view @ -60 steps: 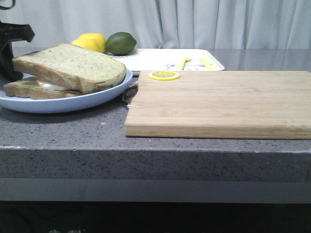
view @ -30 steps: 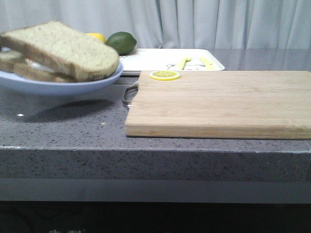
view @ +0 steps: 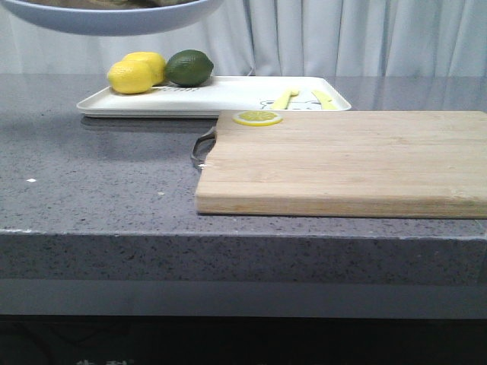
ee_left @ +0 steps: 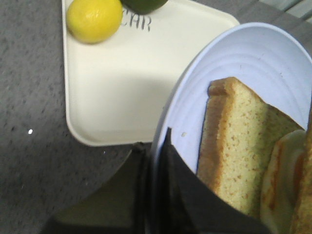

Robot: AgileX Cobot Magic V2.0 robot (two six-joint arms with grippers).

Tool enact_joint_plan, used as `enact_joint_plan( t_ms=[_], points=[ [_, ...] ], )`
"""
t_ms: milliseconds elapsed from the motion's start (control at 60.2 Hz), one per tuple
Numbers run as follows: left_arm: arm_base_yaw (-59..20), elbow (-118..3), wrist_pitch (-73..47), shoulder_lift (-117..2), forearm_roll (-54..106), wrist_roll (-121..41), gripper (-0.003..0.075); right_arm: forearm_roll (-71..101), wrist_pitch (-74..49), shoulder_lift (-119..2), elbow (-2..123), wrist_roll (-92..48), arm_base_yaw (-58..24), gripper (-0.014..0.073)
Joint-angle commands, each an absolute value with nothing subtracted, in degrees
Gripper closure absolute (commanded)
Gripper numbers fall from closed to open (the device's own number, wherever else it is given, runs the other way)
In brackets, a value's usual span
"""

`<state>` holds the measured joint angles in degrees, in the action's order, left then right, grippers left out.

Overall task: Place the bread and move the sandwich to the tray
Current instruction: 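Lift the blue plate with the left gripper and carry it over the white tray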

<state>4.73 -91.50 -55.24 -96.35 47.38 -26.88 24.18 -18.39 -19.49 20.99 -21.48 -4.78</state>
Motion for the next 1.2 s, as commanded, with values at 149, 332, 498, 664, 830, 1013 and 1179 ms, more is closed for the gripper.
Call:
enact_joint_plan(
  t_ms=[149, 332, 498, 664, 830, 1013, 1179],
  points=[
    [-0.33, -112.21, -53.64, -108.49, 53.59, -21.31, 0.0739, 24.99, -13.46, -19.89, 22.27, -21.87, -4.81, 0.0673],
    [-2.57, -128.65, -53.75, -121.04, 53.59, -17.64, 0.0738, 24.99, -13.52, -19.89, 22.2, -21.87, -4.81, 0.0673],
    [-3.22, -140.44, -54.78, -131.05, 53.59, -14.88, 0.0738, 24.99, -13.52, -19.89, 22.2, -21.87, -4.81, 0.0673],
    [-3.46, -144.9, -55.39, -136.19, 53.59, -13.89, 0.0738, 24.99, -13.52, -19.89, 22.2, -21.87, -4.81, 0.0673],
    [-3.72, -144.79, -54.87, -137.88, 52.88, -13.99, 0.0738, 24.99, -13.21, -19.94, 22.2, -21.87, -4.81, 0.0673],
    [-4.43, -144.79, -53.38, -138.13, 49.08, -14.54, 0.0734, 24.99, -12.57, -19.94, 22.2, -21.87, -4.81, 0.0673],
    [-5.05, -144.79, -52.34, -138.13, 44.89, -14.54, 0.0657, 24.99, -12.57, -19.94, 22.2, -21.87, -4.81, 0.0673]
  ],
)
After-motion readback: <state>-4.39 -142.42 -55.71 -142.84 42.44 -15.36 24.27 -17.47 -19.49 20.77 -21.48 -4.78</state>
